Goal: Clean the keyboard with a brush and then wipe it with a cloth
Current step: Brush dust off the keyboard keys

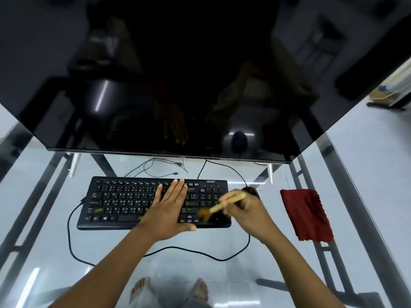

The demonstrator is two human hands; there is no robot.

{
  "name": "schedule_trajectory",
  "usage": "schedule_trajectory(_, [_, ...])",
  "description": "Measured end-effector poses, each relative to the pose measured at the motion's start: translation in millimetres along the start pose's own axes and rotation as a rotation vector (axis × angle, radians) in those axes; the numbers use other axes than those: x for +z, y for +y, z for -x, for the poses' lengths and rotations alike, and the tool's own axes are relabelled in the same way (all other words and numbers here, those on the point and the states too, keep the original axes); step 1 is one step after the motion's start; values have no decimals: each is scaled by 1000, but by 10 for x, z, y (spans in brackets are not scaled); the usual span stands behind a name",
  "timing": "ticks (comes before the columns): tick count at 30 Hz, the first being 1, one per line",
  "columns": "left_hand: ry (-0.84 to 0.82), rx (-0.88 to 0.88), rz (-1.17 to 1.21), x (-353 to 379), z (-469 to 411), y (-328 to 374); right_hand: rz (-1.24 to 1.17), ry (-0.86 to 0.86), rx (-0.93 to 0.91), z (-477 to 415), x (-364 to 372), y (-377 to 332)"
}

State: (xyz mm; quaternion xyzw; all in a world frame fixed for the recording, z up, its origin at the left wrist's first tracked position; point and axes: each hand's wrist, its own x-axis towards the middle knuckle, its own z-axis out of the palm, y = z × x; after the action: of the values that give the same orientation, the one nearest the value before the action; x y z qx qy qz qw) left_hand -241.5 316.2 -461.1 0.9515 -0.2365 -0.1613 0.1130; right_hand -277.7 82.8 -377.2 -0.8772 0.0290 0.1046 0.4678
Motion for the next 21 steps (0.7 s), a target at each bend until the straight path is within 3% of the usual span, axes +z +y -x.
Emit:
schedule_trajectory(1, [0, -2, -9, 13, -7, 10, 53, -61, 12, 37, 17, 37])
schedule_trajectory(2, [-3, -5, -14, 23, -12, 17, 112, -6, -7, 56, 22, 97])
schedule_trajectory(4, [0, -9, -17, 34, -24, 28, 189, 279, -63, 68, -23, 208])
schedule_trajectory(6, [10, -2, -26, 32, -35, 35, 66, 412, -97, 108, -53, 217])
schedule_trajectory(9, [30, 25, -29, 43, -90, 79, 25, 148, -61, 175, -26, 157])
schedule_trajectory(11, [44, 41, -27, 41, -156, 160, 53, 112, -39, 214, -18, 242])
schedule_trajectory(17, [49, 100, -34, -15, -480, 662, -404, 622, 236, 326, -613, 630])
schedule_trajectory(21, [35, 192, -35, -70, -730, 1114, -343, 791, 260, 435, -826, 951])
